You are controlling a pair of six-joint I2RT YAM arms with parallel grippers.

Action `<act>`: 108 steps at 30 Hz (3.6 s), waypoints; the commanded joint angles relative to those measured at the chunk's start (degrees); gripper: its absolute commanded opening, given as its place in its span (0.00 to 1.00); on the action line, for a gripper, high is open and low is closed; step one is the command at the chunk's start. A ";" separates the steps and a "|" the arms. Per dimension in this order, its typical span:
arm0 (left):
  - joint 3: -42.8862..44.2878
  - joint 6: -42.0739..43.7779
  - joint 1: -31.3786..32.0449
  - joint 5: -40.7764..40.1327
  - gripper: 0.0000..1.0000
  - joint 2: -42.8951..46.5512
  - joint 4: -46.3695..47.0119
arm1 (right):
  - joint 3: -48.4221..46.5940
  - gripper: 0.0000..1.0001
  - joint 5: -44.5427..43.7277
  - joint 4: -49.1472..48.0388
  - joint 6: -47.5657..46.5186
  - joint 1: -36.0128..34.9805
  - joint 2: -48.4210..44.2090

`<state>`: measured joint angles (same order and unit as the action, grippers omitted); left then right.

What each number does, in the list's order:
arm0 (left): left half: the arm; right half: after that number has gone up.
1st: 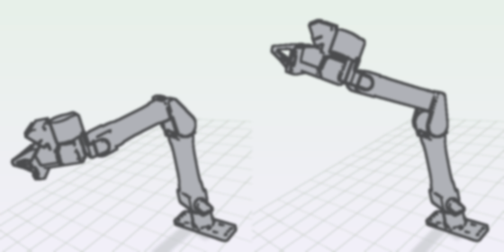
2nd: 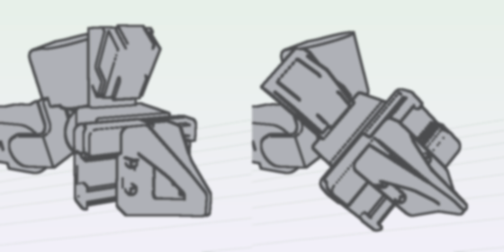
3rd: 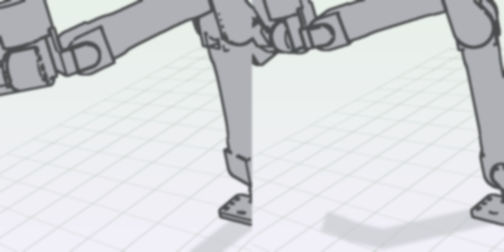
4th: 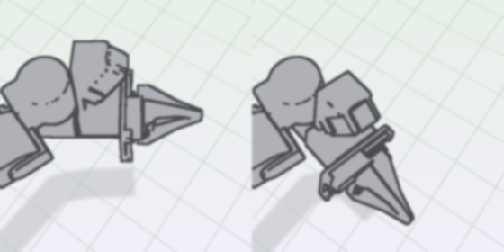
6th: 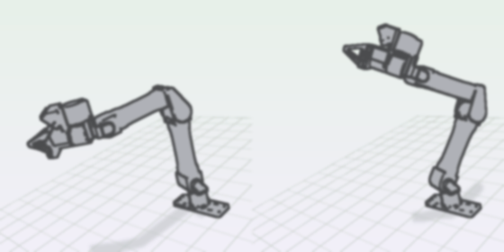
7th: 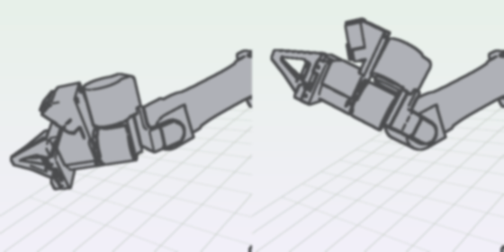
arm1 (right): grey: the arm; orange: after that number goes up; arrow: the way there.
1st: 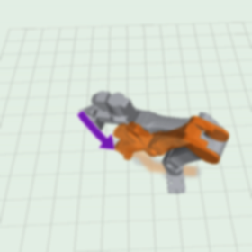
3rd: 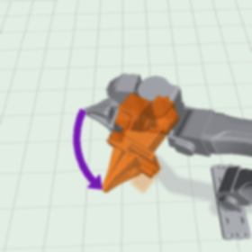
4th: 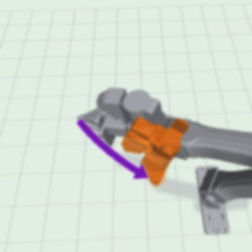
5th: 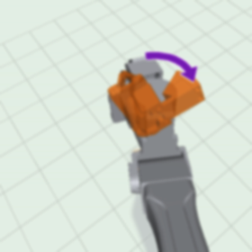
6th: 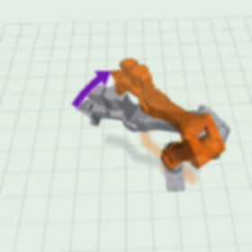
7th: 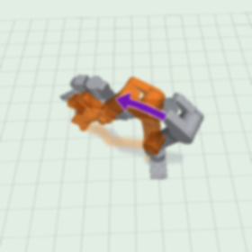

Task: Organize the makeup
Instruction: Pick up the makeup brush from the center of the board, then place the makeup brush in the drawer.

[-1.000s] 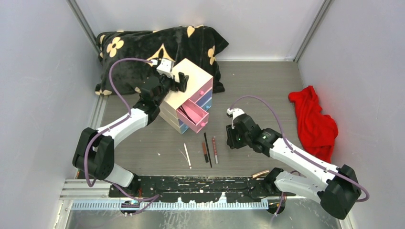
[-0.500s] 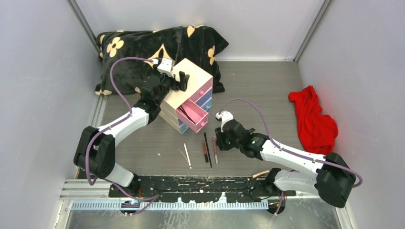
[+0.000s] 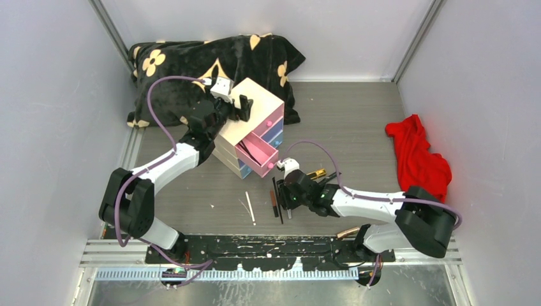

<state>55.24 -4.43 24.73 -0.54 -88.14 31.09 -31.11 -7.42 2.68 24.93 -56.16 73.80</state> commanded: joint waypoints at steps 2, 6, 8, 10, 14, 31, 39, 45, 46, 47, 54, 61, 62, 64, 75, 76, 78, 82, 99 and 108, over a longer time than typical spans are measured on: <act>-5.14 -5.29 -1.53 -3.32 0.92 -7.06 -23.20 | -0.56 0.33 -1.61 -6.23 2.36 -0.85 1.59; -5.16 -5.26 -1.49 -3.27 0.92 -7.17 -23.18 | -0.87 0.33 -1.48 -6.95 2.92 -1.40 3.52; -5.16 -5.32 -1.53 -3.19 0.92 -7.21 -23.18 | -0.83 0.33 -1.58 -7.29 3.24 -1.62 4.17; -5.11 -5.32 -1.53 -3.14 0.92 -7.28 -23.18 | -0.77 0.33 -2.15 -7.35 3.61 -1.80 4.57; -5.15 -5.33 -1.52 -3.12 0.92 -7.20 -23.09 | -1.07 0.33 -4.14 -6.28 4.20 -1.97 5.35; -5.15 -5.50 -1.53 -2.80 0.92 -7.32 -22.88 | -5.79 0.33 -13.28 0.71 6.39 -4.63 10.42; -5.24 -5.51 -1.53 -2.64 0.92 -7.29 -22.83 | -5.53 0.29 -16.23 5.24 9.78 -5.27 8.95; -5.48 -5.55 -1.50 -2.77 0.92 -6.91 -22.87 | -5.61 0.18 -15.89 7.57 10.49 -5.27 10.18; -5.50 -5.54 -1.52 -2.80 0.92 -6.93 -22.91 | -5.39 0.14 -15.30 7.34 10.45 -5.27 10.22; -5.57 -5.44 -1.53 -2.87 0.92 -6.87 -22.92 | -5.10 0.09 -14.92 7.14 10.61 -5.32 10.22; -5.49 -5.56 -1.53 -2.96 0.92 -6.93 -22.87 | -3.55 0.01 -15.56 7.33 11.86 -5.27 7.74; -5.28 -5.54 -1.53 -2.81 0.92 -7.15 -22.82 | -5.60 0.01 -20.04 14.05 11.25 -5.28 -0.78; -5.24 -5.59 -1.48 -2.84 0.92 -7.16 -22.83 | -6.10 0.01 -20.50 15.04 10.83 -5.29 -1.92; -5.25 -5.56 -1.53 -2.74 0.92 -7.17 -22.83 | -7.71 0.01 -21.07 18.08 9.83 -5.28 -3.16; -5.41 -5.50 -1.53 -2.70 0.92 -6.72 -23.09 | -24.18 0.01 -18.89 42.02 5.81 -5.20 -7.63; -5.49 -5.45 -1.55 -2.65 0.92 -6.57 -23.09 | -25.85 0.01 -19.39 44.59 5.68 -5.19 -8.11; -5.56 -5.36 -1.55 -2.75 0.92 -6.31 -23.02 | -29.87 0.01 -20.22 48.98 5.27 -5.16 -8.68; -5.61 -5.30 -1.53 -2.76 0.92 -6.12 -23.01 | -38.88 0.01 -19.93 56.36 4.14 -5.14 -7.96; -6.12 -5.07 -1.53 -2.69 0.92 -4.98 -23.08 | -65.27 0.01 -5.83 62.61 -3.35 -5.18 6.39; -6.31 -4.94 -1.55 -2.70 0.92 -4.20 -23.01 | -75.54 0.01 1.84 65.18 -3.55 -5.02 13.26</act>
<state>54.78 -4.32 24.75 0.21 -87.70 31.24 -100.82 -9.65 66.52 22.48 -61.17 85.84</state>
